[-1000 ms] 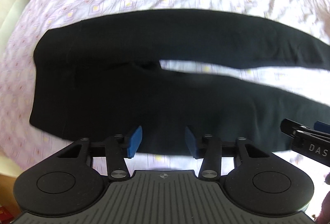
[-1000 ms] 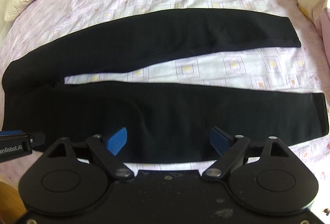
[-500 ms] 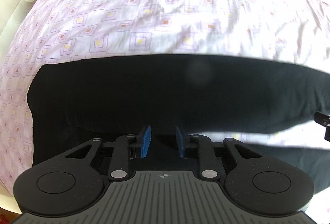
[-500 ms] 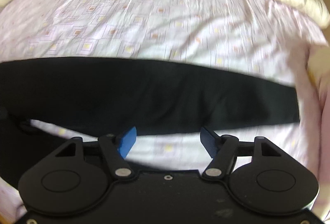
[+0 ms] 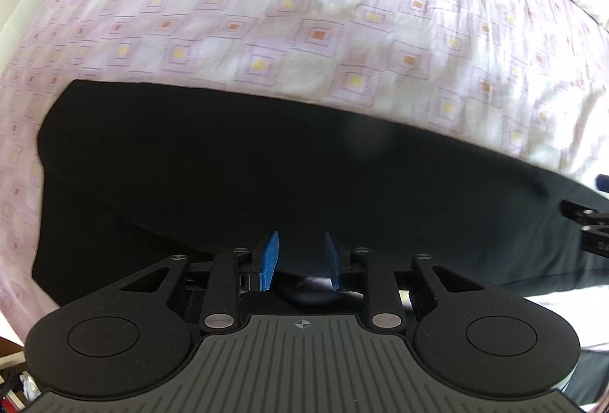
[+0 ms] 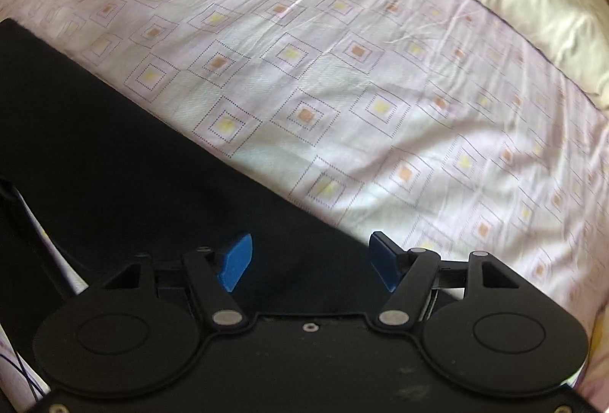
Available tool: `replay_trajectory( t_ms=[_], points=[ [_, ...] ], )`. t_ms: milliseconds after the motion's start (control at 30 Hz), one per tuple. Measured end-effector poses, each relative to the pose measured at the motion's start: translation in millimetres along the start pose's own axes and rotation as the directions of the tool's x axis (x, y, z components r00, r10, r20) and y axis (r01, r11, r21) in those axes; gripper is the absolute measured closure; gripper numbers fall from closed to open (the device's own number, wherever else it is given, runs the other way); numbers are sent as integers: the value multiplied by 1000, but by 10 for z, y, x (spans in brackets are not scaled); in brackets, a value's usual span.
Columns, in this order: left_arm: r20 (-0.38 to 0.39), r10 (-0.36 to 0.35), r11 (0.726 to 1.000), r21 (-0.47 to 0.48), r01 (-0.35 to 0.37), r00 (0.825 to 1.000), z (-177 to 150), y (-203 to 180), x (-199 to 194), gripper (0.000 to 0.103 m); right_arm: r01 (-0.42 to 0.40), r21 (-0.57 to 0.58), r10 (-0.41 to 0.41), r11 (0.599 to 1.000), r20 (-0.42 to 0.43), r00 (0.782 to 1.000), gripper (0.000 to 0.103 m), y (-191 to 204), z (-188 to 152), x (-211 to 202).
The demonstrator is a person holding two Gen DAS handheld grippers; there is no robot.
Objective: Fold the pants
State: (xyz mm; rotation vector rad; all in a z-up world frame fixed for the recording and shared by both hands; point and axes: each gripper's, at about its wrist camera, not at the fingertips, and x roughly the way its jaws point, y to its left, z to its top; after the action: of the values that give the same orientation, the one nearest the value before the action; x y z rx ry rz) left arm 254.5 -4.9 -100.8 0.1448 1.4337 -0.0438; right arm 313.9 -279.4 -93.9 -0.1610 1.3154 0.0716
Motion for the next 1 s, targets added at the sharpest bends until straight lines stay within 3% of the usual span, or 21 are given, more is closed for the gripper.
replay_trajectory(
  t_ms=[100, 167, 233, 267, 400, 467, 567, 600, 633, 800, 1000],
  points=[
    [-9, -1, 1000, 7, 1, 1000, 102, -92, 65, 76, -77, -44, 76, 996, -36, 996, 31, -46, 59, 208],
    [-12, 1, 1000, 14, -1, 1000, 171, -139, 119, 76, -124, -78, 121, 989, -40, 992, 26, -76, 68, 273],
    [-15, 1, 1000, 18, 0, 1000, 214, -181, 161, 76, -193, -89, 189, 977, -50, 981, 3, -126, 87, 359],
    [-19, -1, 1000, 21, 2, 1000, 238, -200, 185, 76, -233, -102, 227, 967, -65, 972, 0, -130, 94, 399],
    [-35, -12, 999, 35, 14, 999, 312, -255, 279, 76, -184, -258, 168, 949, -83, 982, 0, 77, 78, 460],
    [-46, -22, 999, 33, 23, 999, 331, -261, 308, 76, -189, -279, 175, 942, -73, 982, 0, 118, 62, 442],
    [-59, -42, 999, 23, 43, 997, 365, -258, 331, 76, -208, -280, 198, 937, -63, 978, 44, 152, 80, 335],
    [-64, -47, 999, 20, 48, 997, 379, -257, 339, 76, -227, -269, 215, 936, -74, 974, 73, 165, 81, 304],
    [-68, -57, 998, 15, 58, 996, 391, -254, 339, 76, -234, -259, 220, 937, -82, 972, 92, 191, 71, 277],
    [-79, -109, 994, -27, 107, 991, 488, -205, 302, 76, -131, -331, 135, 934, -11, 991, 94, 527, -200, 39],
    [-75, -183, 980, -91, 176, 980, 659, -127, 236, 76, -108, -318, 119, 942, 17, 993, 94, 838, -625, -135]
  ],
)
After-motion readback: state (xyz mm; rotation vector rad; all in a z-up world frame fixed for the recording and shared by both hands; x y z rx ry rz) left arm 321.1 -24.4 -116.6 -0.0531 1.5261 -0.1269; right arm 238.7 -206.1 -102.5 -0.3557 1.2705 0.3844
